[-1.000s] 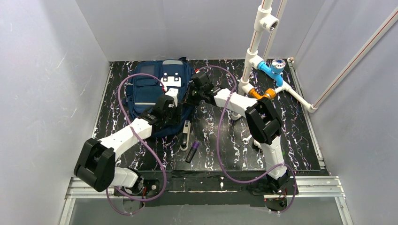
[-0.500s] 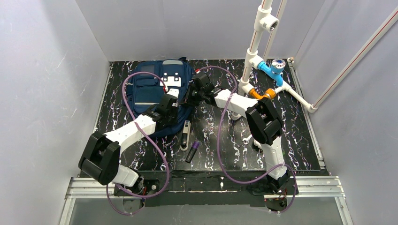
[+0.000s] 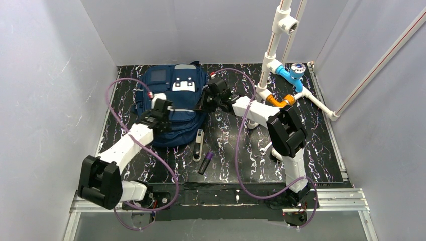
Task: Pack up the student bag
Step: Unzip the student bag at the center of the board.
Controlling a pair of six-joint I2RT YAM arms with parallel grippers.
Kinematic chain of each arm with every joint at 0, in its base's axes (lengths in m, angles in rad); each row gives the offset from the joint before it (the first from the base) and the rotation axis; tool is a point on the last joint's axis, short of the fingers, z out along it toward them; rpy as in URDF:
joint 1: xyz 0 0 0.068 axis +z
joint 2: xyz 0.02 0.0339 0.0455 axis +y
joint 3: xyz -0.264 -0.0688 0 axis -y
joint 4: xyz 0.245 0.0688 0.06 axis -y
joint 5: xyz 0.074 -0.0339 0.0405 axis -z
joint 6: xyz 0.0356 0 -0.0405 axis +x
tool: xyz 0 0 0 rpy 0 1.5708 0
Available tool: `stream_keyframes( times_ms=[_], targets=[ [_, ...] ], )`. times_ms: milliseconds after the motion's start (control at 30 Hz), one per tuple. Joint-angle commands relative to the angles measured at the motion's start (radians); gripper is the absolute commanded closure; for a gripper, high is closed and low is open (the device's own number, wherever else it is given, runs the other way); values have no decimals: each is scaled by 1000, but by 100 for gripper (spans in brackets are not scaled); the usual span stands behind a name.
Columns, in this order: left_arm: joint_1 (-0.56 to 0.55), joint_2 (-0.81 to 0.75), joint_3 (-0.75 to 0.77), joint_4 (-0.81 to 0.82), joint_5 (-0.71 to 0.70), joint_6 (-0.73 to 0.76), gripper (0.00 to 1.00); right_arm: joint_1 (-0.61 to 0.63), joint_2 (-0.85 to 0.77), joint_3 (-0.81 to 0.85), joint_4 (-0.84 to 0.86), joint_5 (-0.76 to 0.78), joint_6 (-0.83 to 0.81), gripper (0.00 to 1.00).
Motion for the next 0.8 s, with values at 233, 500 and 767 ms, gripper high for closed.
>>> stream_keyframes(
  times_ms=[233,500,767],
  targets=[
    [436,49,47,-28,26,9,100,-78,-15,119,-49,-46,-199,99],
    [572,256,229,15,30,55,100,-86,17,180,-96,-116,-281,99],
    [594,249,280,57,119,130,100,-95,56,218,-119,-123,-311,99]
  ],
)
